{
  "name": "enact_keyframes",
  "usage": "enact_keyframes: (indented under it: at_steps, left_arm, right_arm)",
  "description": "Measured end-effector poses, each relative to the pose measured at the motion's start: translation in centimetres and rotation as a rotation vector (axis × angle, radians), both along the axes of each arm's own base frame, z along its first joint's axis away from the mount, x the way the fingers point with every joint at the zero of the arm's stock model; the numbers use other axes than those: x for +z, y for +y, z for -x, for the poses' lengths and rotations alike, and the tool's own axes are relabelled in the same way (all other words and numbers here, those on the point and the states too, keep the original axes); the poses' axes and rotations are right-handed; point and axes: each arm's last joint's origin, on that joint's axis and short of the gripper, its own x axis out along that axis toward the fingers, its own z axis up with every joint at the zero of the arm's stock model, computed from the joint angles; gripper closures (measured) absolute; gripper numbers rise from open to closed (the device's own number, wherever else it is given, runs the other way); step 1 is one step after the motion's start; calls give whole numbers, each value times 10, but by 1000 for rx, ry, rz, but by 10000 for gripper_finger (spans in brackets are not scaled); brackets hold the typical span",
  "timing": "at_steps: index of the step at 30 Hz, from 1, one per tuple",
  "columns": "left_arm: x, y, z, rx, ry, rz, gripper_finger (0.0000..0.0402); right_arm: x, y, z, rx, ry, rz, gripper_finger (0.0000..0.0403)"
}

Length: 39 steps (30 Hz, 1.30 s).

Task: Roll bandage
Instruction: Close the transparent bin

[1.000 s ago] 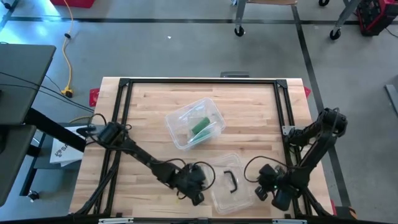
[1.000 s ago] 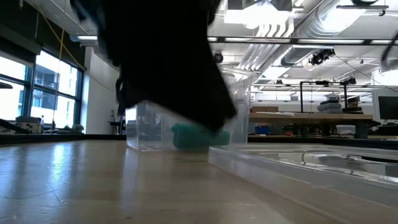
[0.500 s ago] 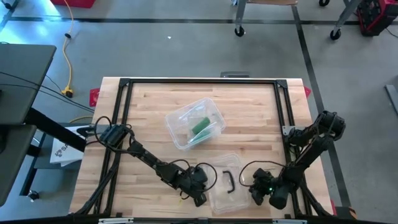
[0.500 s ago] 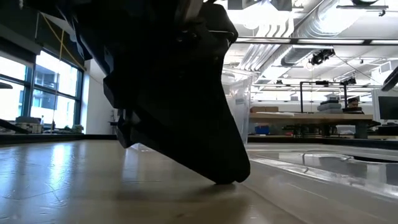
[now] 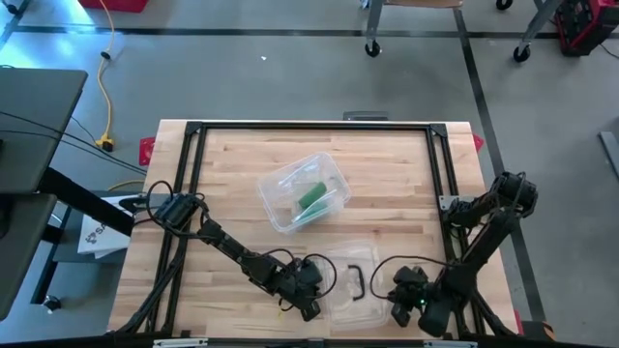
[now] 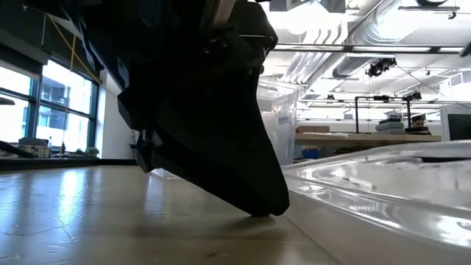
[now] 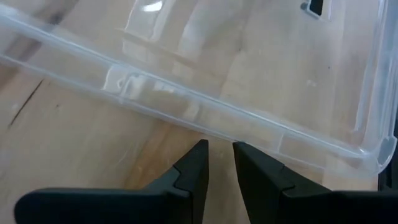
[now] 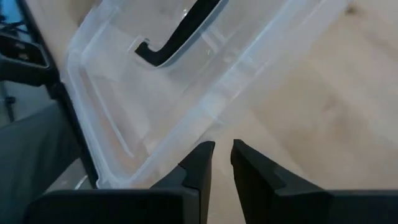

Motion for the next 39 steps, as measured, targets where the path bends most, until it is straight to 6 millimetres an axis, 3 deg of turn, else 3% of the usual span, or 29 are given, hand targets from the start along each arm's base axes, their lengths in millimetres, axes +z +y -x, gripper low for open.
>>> enact_keyframes:
  at_steps: [8, 17, 22, 25, 29, 39]
  left_arm:
    - [1, 0, -1, 11, -10, 13, 334]
    - [1, 0, -4, 42, -67, -6, 361]
    - [2, 0, -7, 65, -105, -12, 374]
    - [2, 12, -13, 135, -140, -46, 382]
    - [8, 15, -19, 132, -189, -21, 392]
    - [23, 8, -17, 59, -218, 0, 401]
  right_arm:
    - [37, 6, -6, -11, 61, 139, 343]
    - [80, 7, -27, -21, -104, 292, 343]
    - [86, 4, -46, -3, -163, 298, 343]
    - [81, 2, -59, 52, -155, 319, 343]
    - [90, 0, -74, 74, -233, 308, 343]
    - [82, -6, -80, 87, -191, 359, 344]
